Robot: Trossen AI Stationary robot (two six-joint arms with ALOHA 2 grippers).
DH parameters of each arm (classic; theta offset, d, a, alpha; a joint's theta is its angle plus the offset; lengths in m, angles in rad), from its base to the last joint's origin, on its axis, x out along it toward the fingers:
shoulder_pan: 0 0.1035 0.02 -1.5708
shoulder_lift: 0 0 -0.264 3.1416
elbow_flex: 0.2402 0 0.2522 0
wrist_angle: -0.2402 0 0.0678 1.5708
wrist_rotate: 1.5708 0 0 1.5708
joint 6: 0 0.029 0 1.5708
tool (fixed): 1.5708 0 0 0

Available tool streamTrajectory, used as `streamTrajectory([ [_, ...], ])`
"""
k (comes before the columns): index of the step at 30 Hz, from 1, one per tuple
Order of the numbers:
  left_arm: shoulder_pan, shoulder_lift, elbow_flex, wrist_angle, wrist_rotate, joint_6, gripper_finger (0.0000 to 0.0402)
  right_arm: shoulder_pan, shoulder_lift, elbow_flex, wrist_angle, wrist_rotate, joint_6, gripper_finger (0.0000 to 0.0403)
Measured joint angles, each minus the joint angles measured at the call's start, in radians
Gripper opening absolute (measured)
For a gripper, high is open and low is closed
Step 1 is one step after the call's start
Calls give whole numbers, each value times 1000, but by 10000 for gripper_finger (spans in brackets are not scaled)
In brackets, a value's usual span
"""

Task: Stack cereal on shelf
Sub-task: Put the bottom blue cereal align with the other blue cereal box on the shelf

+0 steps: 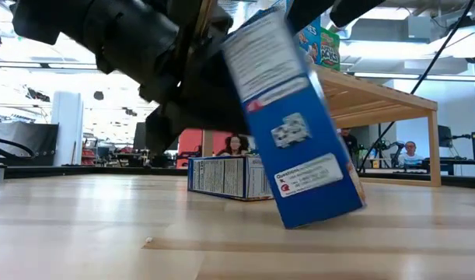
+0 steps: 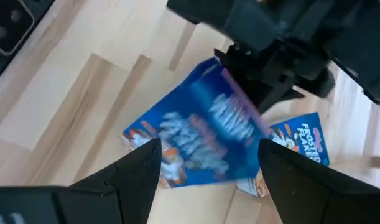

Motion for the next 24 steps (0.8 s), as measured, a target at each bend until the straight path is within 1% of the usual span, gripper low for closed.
streamTrajectory([
  [5, 0, 0, 0, 62, 1, 31, 17, -9, 0, 0, 0, -13, -46, 291],
  [9, 0, 0, 0, 62, 0, 31, 17, -13, 0, 0, -1, -37, -54, 291],
  [11, 0, 0, 0, 62, -4, 31, 17, -13, 0, 0, -1, -51, -83, 291],
  [15, 2, 0, 0, 61, -17, 30, 17, -19, 0, 0, -1, -113, -131, 291],
  [20, 2, 0, 0, 61, -25, 28, 17, -44, 0, 0, -1, -209, -134, 291],
  [24, 2, 0, 0, 61, -25, 28, 17, -60, 0, 0, -1, -229, -141, 291],
])
